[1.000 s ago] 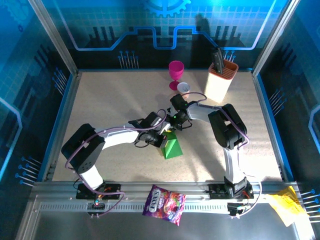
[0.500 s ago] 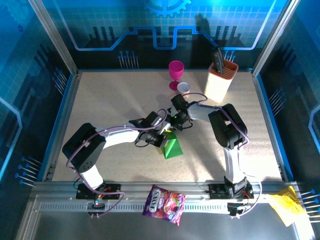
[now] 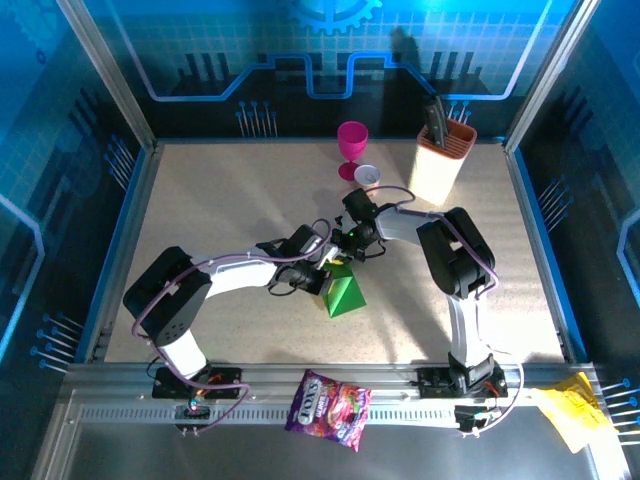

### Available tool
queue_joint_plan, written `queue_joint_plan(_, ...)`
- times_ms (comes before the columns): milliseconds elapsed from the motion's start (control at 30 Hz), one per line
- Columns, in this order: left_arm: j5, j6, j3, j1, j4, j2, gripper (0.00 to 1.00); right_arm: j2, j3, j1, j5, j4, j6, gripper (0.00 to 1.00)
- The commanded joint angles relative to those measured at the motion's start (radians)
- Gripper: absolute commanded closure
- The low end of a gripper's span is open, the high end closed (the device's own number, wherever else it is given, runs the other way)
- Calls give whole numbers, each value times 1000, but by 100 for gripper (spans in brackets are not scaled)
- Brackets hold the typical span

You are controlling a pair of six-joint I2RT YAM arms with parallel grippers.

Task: Fold a paper plane with a square sheet of paper (pick it up from the middle)
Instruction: Fold the triangle a second time at the center of the table.

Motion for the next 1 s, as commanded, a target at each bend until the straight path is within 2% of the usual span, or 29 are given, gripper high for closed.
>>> queue_joint_plan(0, 4, -29, -29, 7, -43, -1, 100, 49, -68, -12, 105, -116, 8, 100)
queue_joint_plan(500, 28, -64, -49, -16, -42, -16, 100, 20, -90, -12, 81, -87, 29, 100)
queue_joint_plan(967, -33, -121, -85, -46, -24, -48, 100, 28, -88, -16, 73, -91, 19, 100)
